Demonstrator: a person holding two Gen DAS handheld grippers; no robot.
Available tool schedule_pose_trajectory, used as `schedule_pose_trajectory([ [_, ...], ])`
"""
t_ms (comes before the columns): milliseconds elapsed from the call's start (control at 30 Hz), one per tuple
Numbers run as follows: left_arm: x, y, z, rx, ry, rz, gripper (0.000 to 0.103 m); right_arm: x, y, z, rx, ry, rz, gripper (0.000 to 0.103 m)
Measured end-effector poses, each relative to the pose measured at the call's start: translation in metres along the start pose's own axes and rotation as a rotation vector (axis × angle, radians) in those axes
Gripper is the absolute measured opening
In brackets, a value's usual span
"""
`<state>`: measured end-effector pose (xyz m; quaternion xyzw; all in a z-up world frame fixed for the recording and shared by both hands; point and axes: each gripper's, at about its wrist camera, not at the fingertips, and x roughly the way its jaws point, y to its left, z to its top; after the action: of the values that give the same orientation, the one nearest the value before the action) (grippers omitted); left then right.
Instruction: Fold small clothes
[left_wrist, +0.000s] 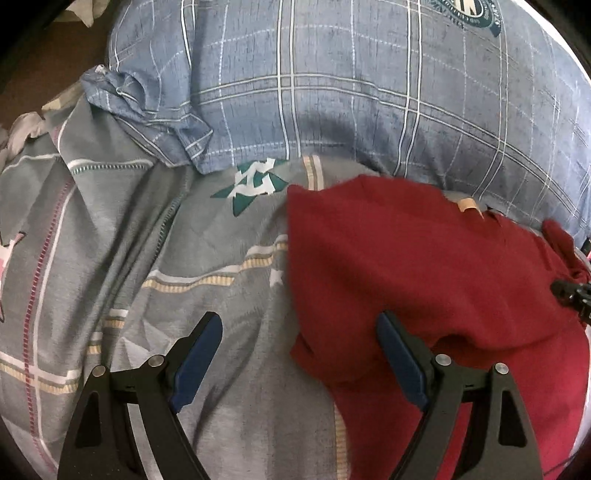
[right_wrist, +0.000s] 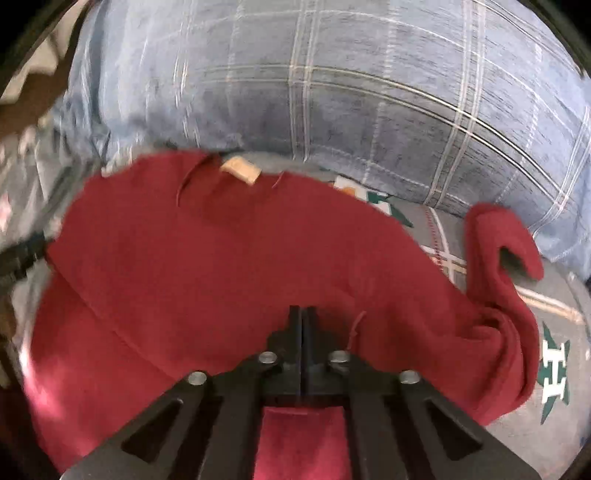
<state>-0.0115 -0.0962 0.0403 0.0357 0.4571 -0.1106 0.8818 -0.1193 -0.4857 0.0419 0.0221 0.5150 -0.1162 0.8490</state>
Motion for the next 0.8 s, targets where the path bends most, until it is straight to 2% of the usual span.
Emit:
schedule_pose_trajectory([
  [67,0.001,-0.002,0.001,0.001,-0.003,0.004,0.086,-0.009,0.001,0.005,-0.021,-0.031,-0.026,0.000],
  [133,0.000,-0.002,0.002,-0.002,-0.008,0.004,0.086,-0.024,-0.010,0.014,0.026,-0.088,-0.010,0.000],
  [200,-0.001,-0.001,0.003,-0.004,-0.015,0.002,0.086,-0.029,-0.017,0.019,0.041,-0.131,0.008,0.006],
  [233,-0.001,-0.001,0.003,-0.003,-0.017,0.003,0.086,-0.033,-0.018,0.021,0.029,-0.153,0.013,0.020],
  [267,-0.001,0.000,0.002,-0.002,-0.014,0.004,0.086,-0.029,-0.016,0.023,0.008,-0.146,0.040,0.053],
  [300,0.001,0.000,0.002,-0.004,-0.007,0.004,0.086,-0.019,-0.014,0.025,-0.009,-0.108,0.092,0.068],
  [333,0.002,0.001,0.002,-0.008,-0.001,0.002,0.086,-0.009,-0.011,0.025,-0.021,-0.063,0.128,0.069],
  [400,0.003,0.001,0.002,-0.008,0.005,0.000,0.086,0.008,-0.006,0.020,-0.058,-0.007,0.107,0.063],
  [433,0.002,0.000,0.002,-0.005,0.004,0.002,0.086,0.017,-0.005,0.018,-0.079,0.011,0.062,0.048],
  [500,0.000,0.000,0.003,-0.004,-0.001,0.005,0.086,0.014,-0.008,0.017,-0.063,-0.015,0.092,0.021],
  [533,-0.001,0.001,0.003,-0.008,0.000,0.000,0.086,0.011,-0.008,0.018,-0.066,-0.014,0.078,0.003],
  [633,-0.007,0.003,0.004,-0.029,-0.032,-0.018,0.086,-0.018,-0.012,0.026,-0.069,-0.098,0.071,0.002],
  [700,-0.007,0.001,0.003,-0.018,-0.031,-0.022,0.086,-0.026,-0.015,0.032,-0.061,-0.132,0.031,0.002],
  [800,0.002,-0.004,-0.001,0.018,0.006,-0.001,0.085,-0.005,-0.025,0.043,-0.020,-0.091,-0.074,0.003],
])
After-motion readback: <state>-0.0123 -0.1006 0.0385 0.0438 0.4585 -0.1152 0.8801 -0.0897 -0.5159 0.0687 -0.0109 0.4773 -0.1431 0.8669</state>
